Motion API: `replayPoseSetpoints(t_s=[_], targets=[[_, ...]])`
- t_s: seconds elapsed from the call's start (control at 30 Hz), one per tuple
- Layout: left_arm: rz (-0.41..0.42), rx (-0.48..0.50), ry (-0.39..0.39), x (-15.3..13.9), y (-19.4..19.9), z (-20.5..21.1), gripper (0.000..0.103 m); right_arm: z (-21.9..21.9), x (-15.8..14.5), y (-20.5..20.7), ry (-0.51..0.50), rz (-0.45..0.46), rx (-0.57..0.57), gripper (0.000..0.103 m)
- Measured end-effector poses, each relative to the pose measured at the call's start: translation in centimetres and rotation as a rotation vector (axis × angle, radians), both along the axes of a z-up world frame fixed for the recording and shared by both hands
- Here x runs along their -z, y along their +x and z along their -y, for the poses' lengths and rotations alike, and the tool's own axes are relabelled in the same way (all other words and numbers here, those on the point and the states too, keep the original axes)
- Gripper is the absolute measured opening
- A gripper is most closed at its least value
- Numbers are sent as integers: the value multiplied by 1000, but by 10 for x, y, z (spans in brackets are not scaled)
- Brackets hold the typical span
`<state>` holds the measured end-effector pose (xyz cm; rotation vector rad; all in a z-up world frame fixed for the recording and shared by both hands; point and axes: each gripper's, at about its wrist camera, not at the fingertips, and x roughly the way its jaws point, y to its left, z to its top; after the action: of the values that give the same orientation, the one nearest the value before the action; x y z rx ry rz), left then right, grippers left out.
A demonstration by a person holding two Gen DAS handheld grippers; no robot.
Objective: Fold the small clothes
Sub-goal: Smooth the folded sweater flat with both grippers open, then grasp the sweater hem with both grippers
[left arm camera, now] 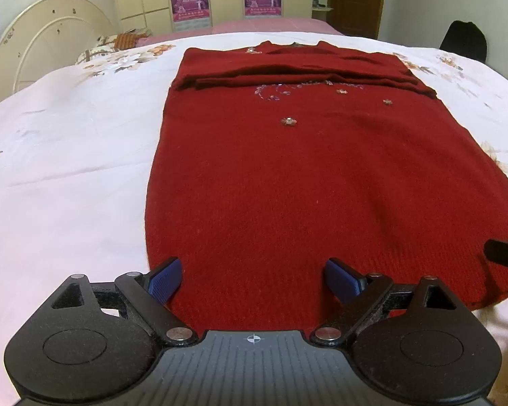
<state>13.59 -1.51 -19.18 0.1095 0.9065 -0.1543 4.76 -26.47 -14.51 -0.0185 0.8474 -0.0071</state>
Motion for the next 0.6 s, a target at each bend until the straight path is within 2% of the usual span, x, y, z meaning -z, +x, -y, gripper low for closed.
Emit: replayPoseSetpoints(t_s=[0.27, 0.5, 0.6], targets=[[-26, 4, -54, 2, -8, -18, 91, 16, -3, -11, -2, 5, 63, 62], [-75, -5, -175, 2, -18, -48, 90, 39, -2, -13, 2, 6, 128, 63], [-100, -17, -213, 2, -21, -56, 90, 52, 0, -11, 8, 2, 167, 69]])
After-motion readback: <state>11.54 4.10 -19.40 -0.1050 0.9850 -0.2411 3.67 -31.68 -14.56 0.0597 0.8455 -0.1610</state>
